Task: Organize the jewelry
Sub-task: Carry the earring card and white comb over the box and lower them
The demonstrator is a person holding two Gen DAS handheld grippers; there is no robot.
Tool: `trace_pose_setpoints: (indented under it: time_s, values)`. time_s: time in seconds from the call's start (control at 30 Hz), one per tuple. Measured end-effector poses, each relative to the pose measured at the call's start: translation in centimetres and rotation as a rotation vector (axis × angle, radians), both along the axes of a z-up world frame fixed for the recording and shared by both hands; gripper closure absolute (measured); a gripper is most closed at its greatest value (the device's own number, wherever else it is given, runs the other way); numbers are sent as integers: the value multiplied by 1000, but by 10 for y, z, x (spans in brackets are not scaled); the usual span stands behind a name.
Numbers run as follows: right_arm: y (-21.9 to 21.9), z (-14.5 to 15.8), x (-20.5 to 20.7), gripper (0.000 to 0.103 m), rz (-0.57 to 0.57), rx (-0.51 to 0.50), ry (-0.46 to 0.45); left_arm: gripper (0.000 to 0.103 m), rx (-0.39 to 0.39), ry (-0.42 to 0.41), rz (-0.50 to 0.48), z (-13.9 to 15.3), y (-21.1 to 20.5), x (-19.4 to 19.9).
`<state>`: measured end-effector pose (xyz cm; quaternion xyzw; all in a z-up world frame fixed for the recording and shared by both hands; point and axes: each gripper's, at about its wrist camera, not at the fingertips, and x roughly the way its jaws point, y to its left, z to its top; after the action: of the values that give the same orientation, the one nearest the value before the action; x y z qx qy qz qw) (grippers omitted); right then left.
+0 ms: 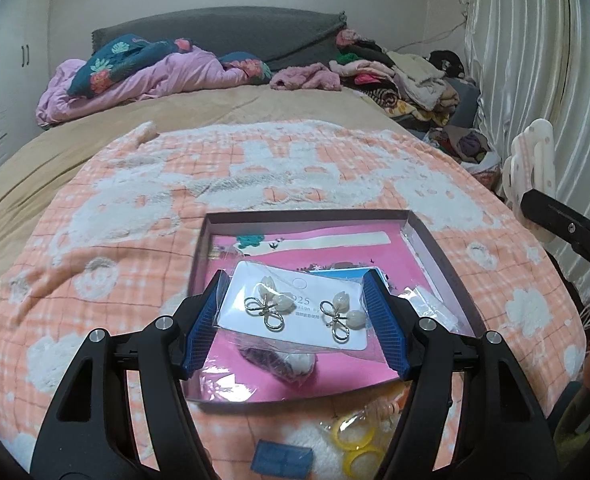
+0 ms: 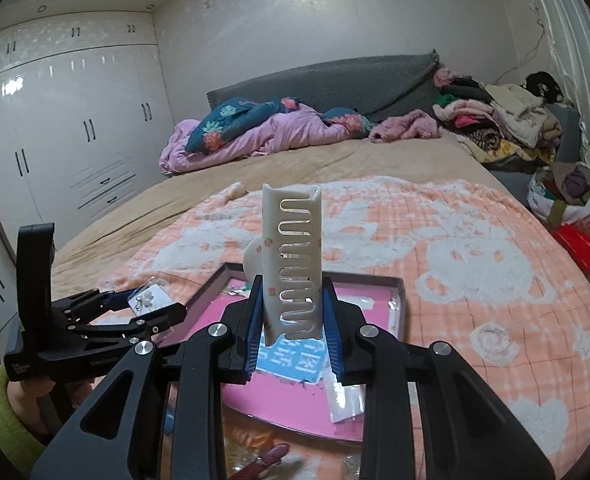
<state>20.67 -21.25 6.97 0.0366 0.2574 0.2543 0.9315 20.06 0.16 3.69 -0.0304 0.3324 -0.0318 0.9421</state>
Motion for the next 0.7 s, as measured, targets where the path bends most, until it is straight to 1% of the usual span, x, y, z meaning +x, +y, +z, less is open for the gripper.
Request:
trace_pose_setpoints:
  time_s: [0.33, 0.5, 0.7]
  values:
    - [-18, -45, 30, 77, -51, -32, 107, 43, 20, 81, -51, -32, -28, 26]
    - [-25, -60, 41, 77, -81, -52, 135, 43, 31, 120, -80, -48, -38, 34]
    - [-27, -77, 52, 77, -79, -75, 185, 42, 45, 157, -106, -62, -47, 40]
